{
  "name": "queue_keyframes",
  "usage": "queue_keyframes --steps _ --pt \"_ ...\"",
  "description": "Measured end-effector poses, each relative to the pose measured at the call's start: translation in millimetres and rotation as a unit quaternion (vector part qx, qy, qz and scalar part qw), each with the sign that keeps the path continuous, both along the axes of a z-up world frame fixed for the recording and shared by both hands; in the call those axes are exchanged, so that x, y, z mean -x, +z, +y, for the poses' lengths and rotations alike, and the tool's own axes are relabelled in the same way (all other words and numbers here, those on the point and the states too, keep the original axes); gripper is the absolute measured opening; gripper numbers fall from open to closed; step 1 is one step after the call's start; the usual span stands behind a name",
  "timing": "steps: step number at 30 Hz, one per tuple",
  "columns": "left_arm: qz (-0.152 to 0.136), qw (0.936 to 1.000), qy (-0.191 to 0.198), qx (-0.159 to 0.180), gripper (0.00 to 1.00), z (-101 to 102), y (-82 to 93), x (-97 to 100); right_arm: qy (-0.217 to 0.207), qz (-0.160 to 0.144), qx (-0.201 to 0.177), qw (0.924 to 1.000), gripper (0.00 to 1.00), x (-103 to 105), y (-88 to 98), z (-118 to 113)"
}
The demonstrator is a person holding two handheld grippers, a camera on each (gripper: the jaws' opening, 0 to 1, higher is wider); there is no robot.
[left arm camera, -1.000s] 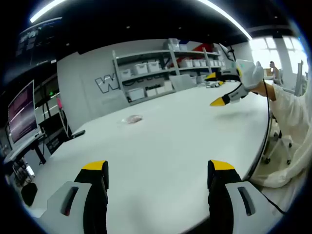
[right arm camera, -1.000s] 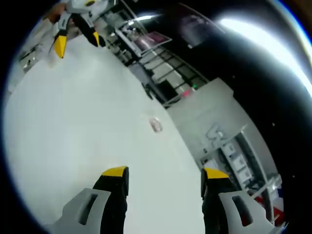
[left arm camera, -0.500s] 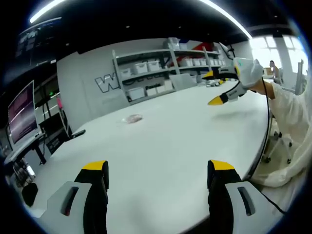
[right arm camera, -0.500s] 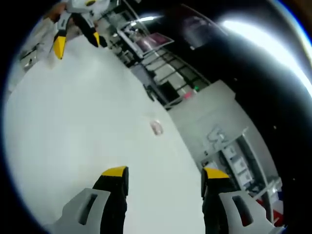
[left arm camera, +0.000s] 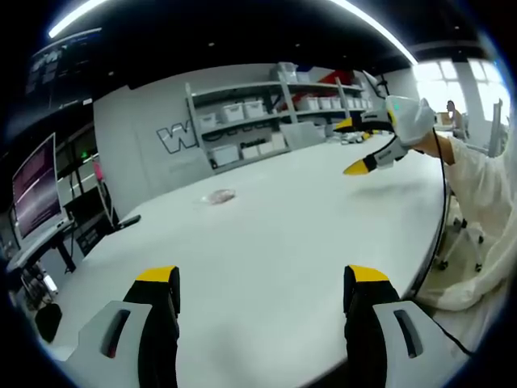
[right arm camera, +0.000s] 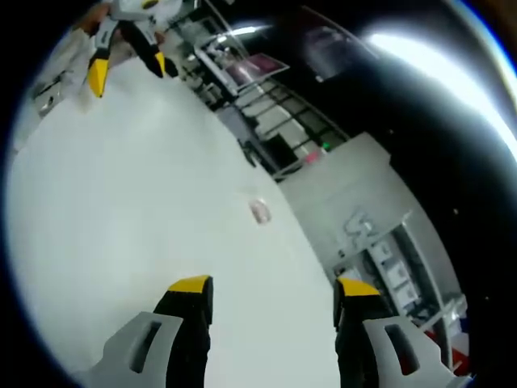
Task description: Open the resealable bag by pulling the two sides of the seal apart until the entire bag opening is separated and visibly accessible.
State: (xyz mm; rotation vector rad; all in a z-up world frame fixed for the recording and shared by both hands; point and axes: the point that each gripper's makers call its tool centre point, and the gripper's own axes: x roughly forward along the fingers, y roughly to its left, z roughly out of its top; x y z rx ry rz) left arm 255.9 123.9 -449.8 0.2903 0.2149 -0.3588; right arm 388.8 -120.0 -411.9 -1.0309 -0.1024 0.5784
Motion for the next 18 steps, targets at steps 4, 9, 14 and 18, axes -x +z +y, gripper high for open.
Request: queue_keyframes --steps 4,9,14,18 --pt "0.002 1.0 0.0 -0.001 0.83 0.3 -1.6 0.4 0.0 -0.001 0.0 1.0 0.6 -0.1 0.0 0.1" --pt "0.002 1.0 0.0 0.0 0.83 0.1 -1.2 0.9 0.0 -0.002 0.002 1.0 0.6 -0.9 0.6 0.6" --pt "0.001 1.0 0.0 -0.001 0.83 -0.1 -0.9 1.3 0.001 -0.002 0.003 1.0 0.6 -1.6 1.4 1.9" --pt "0.002 1.0 0.0 -0.001 0.83 -0.7 -1.3 1.6 0.004 -0.004 0.005 1.0 0.6 -2.5 2.3 4.3"
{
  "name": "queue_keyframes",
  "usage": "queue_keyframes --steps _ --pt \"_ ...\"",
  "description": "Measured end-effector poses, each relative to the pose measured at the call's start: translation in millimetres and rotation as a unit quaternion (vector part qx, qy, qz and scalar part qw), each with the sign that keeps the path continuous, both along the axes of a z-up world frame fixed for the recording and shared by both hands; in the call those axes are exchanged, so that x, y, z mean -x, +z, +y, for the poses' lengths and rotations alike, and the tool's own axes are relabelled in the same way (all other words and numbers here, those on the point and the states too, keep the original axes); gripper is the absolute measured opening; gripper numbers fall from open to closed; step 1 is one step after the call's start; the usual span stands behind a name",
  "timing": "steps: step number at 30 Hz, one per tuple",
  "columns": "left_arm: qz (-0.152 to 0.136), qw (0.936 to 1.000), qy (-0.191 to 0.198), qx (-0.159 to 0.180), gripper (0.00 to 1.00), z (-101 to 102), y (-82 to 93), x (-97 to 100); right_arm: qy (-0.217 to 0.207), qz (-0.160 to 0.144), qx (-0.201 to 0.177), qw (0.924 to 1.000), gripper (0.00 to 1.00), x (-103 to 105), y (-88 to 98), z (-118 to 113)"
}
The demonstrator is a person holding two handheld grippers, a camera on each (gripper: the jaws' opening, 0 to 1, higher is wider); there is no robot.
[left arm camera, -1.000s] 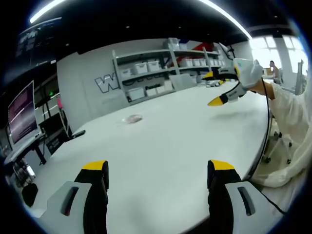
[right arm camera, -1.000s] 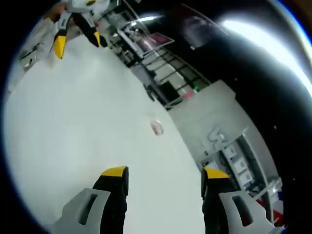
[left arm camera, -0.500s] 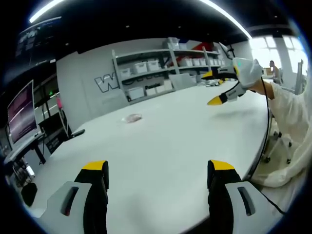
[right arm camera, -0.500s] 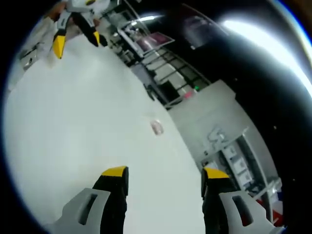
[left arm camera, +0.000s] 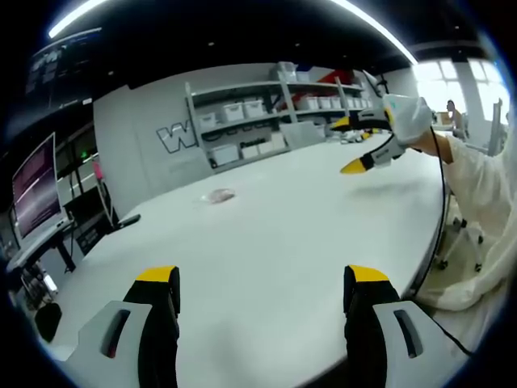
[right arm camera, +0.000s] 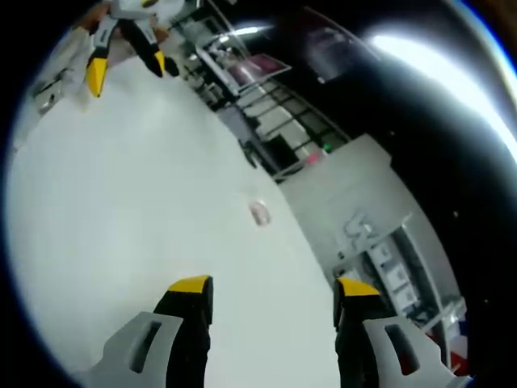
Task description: Open the resealable bag by pulling the two sides of the seal apart until the entire bag opening is separated and visibly accessible.
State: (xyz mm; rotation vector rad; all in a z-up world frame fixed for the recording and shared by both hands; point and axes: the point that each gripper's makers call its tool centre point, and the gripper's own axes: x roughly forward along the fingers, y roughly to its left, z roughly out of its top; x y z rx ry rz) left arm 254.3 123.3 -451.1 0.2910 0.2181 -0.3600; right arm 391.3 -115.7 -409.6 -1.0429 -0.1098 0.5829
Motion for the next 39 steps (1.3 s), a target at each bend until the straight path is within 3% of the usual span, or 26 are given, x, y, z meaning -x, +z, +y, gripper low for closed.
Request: queue_keyframes --steps 21,39 --pt "0.001 1.0 0.005 0.005 0.83 5.5 -1.4 0.3 -0.002 0.008 0.003 1.0 0.6 -7.5 -4.6 3.3" --pt "0.001 1.0 0.006 0.007 0.83 5.5 -2.0 1.9 0.014 0.009 0.029 0.9994 0.6 -14.1 -7.5 21.2"
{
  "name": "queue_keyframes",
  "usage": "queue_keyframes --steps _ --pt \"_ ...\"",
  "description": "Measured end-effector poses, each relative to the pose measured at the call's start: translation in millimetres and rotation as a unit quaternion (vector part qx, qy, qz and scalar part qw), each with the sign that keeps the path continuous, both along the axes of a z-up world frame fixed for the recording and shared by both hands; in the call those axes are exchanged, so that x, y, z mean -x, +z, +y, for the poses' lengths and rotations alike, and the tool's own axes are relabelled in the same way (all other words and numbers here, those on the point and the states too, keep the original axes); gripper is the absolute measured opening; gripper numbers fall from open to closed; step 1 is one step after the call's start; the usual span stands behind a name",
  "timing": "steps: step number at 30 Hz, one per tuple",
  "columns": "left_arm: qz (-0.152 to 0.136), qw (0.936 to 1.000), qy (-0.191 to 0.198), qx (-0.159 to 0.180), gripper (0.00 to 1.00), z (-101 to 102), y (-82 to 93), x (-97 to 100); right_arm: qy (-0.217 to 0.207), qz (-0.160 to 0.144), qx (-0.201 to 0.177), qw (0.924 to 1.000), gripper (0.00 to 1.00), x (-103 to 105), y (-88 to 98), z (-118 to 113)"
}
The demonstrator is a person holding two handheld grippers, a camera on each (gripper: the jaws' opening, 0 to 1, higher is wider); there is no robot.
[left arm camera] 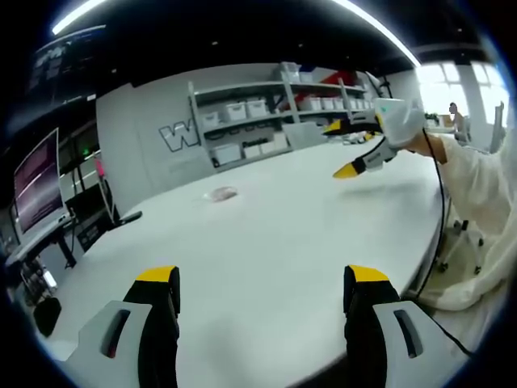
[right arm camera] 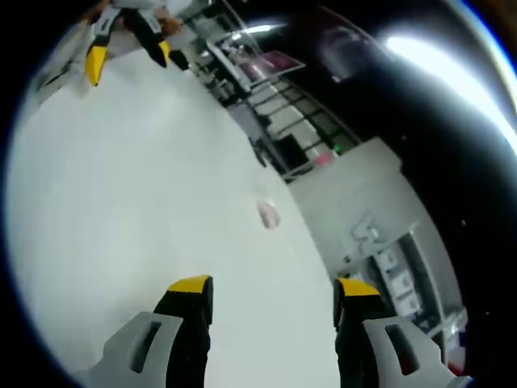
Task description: Open the resealable bag by pulling the two sides of the seal apart until the entire bag opening is separated and visibly accessible.
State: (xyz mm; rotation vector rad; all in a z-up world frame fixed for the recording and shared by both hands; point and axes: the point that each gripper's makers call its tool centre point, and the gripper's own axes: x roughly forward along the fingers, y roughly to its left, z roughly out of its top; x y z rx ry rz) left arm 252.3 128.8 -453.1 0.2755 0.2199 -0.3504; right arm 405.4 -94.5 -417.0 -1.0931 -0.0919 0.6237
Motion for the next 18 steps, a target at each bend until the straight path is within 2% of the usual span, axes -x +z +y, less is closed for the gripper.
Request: queue_keyframes --steps 18 --pt "-0.002 1.0 0.0 -0.001 0.83 2.6 0.7 -3.1 0.009 0.0 0.012 0.9999 0.6 -3.2 -2.3 10.1"
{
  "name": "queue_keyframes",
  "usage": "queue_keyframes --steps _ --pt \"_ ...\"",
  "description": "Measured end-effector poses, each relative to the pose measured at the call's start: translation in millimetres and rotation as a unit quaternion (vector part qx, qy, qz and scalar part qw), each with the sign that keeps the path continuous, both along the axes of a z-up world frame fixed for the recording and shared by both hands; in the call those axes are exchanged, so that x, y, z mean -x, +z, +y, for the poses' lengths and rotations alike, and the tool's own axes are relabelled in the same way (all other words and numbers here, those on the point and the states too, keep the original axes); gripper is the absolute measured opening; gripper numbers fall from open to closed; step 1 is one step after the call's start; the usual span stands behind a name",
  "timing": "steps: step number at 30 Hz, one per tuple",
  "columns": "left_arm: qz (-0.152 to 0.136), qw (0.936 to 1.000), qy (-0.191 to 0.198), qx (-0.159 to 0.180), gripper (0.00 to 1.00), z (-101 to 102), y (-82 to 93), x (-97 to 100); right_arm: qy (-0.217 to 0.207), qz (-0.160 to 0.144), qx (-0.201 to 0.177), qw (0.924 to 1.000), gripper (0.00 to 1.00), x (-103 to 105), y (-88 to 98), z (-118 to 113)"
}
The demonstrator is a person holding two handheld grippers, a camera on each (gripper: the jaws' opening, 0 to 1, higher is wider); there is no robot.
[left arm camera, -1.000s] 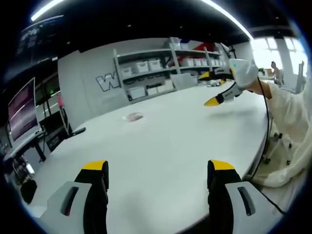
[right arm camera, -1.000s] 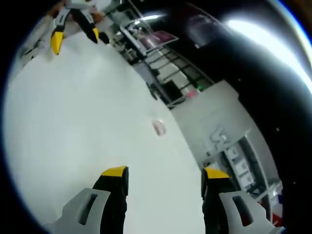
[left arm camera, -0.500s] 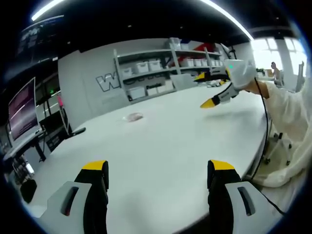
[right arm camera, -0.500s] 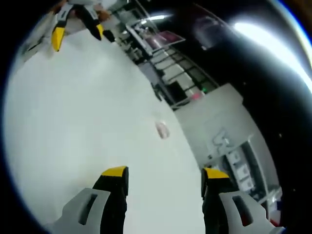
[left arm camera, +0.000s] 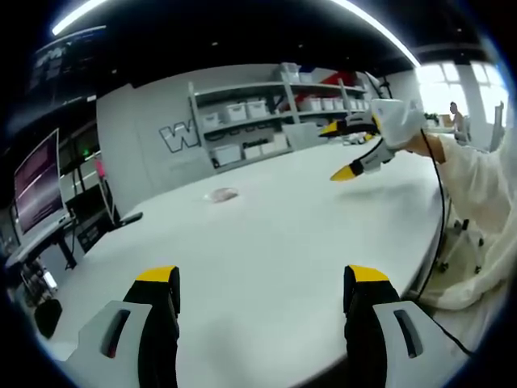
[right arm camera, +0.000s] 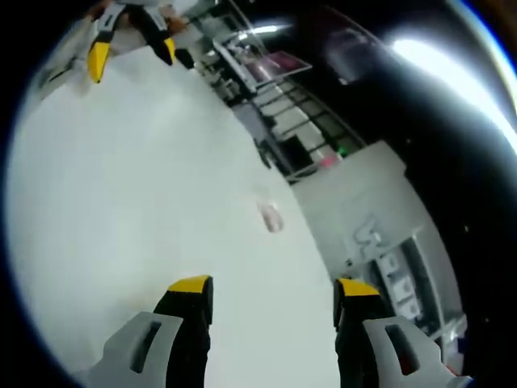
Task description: Open the resealable bag by pulling the two sides of the seal apart until the entire bag opening is separated and visibly accessible.
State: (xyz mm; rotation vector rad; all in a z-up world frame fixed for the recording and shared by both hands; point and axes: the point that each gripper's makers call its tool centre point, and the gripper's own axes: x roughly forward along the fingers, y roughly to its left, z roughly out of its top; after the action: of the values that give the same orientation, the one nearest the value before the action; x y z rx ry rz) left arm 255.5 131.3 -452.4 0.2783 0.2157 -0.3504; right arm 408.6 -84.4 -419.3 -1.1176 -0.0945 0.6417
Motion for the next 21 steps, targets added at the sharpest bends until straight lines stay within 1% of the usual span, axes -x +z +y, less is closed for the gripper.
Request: queue_keyframes --steps 21 --pt "0.001 1.0 -0.002 0.0 0.83 -3.4 -1.7 2.8 0.005 0.006 0.004 1.0 0.6 -3.0 -2.5 4.2"
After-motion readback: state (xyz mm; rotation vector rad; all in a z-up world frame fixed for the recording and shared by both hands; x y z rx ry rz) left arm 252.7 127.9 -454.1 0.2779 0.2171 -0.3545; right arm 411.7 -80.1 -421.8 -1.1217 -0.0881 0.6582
